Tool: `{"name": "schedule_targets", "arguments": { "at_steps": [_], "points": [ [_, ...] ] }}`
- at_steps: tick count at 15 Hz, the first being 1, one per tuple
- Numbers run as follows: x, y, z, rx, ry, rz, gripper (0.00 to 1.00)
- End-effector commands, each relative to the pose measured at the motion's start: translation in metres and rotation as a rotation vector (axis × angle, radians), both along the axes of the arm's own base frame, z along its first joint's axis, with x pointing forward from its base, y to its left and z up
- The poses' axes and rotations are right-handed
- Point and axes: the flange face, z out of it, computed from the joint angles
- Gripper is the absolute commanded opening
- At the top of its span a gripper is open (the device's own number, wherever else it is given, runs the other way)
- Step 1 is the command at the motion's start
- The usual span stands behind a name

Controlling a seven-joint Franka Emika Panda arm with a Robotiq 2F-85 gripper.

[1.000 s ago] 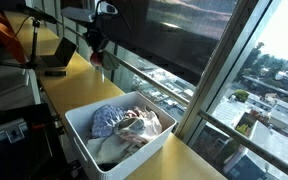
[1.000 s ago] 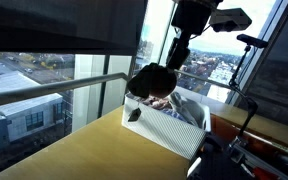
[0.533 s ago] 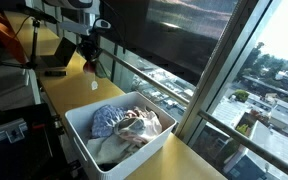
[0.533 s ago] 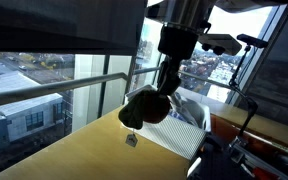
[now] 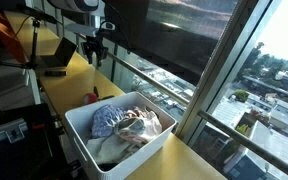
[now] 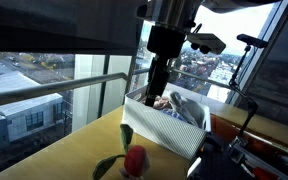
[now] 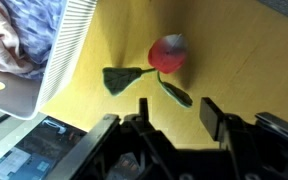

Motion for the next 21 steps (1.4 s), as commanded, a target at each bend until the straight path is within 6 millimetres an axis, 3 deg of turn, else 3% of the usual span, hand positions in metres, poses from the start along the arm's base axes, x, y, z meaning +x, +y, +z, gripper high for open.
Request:
{"name": "schedule_targets", "arguments": {
  "at_steps": [1, 3, 7, 11, 15, 21],
  "points": [
    [0.013, -0.025, 0.018, -0.028, -0.033, -0.036, 0.87],
    [0.019, -0.056, 0.023, -0.045, -0.049, -0.076, 0.99],
    [0.035, -0.146, 0.019, -0.093, -0.066, -0.199, 1.00],
    [0.055, -0.220, 0.002, -0.109, -0.071, -0.311, 1.00],
    [0.072, -0.273, -0.035, -0.116, -0.086, -0.381, 1.00],
    [0.092, -0.333, -0.110, -0.137, -0.080, -0.445, 1.00]
  ]
}}
